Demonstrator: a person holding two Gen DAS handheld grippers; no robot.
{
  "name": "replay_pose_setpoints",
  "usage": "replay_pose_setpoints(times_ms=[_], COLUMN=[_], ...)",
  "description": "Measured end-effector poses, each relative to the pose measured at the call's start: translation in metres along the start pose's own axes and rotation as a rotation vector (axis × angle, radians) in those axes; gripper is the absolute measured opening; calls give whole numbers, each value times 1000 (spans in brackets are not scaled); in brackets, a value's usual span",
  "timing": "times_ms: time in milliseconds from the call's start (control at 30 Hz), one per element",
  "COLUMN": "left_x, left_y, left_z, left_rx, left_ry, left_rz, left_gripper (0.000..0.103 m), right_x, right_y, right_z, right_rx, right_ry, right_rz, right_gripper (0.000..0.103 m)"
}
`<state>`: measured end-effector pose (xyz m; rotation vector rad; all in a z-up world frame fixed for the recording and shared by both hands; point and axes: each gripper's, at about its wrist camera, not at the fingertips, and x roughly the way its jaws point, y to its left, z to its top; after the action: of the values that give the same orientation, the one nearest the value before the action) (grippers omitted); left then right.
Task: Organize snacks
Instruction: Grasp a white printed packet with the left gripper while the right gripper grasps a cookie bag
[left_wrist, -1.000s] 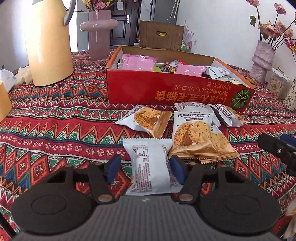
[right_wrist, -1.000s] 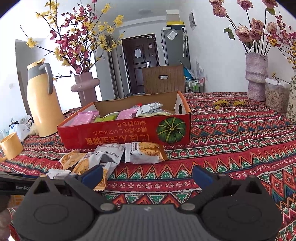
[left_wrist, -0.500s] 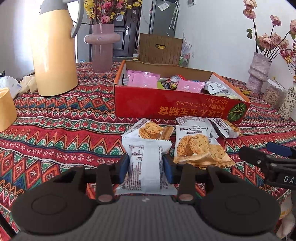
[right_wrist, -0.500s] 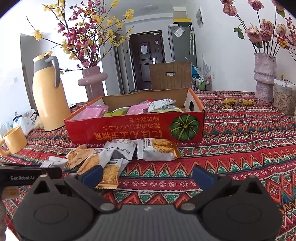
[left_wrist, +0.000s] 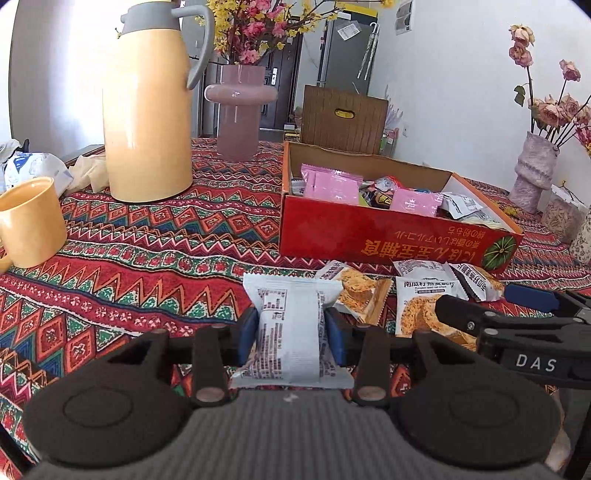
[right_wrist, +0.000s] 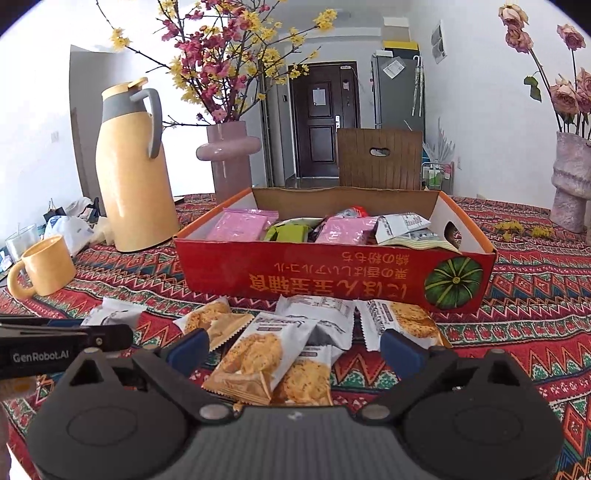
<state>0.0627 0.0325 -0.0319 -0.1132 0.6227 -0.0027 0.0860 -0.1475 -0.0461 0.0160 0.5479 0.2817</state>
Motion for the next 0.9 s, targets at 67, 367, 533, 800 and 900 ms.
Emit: replay_pose_setpoints(times_ms=[67,367,533,800,900], left_x=[-1,-3,-2,0,1], left_y=[3,15,19,22,23], left_z=[0,-2,-4,-6,-6], left_rx=[-3,-23,-31,-44,-46], left_ry=[-6,-10,-3,4,7], left_rz=[2,3,-2,-10,-9], left_gripper=[40,40,40,40,40], right_x=[6,36,49,49,47], right_y=[6,30,35,39,38], right_z=[2,3,-3,-7,-7], right_rx=[-15,-108,-140,-182,-188], right_ry=[12,58,94,105,103], right_rz=[-9,-59,-91,-93,-86], right_gripper=[91,85,78,47,27])
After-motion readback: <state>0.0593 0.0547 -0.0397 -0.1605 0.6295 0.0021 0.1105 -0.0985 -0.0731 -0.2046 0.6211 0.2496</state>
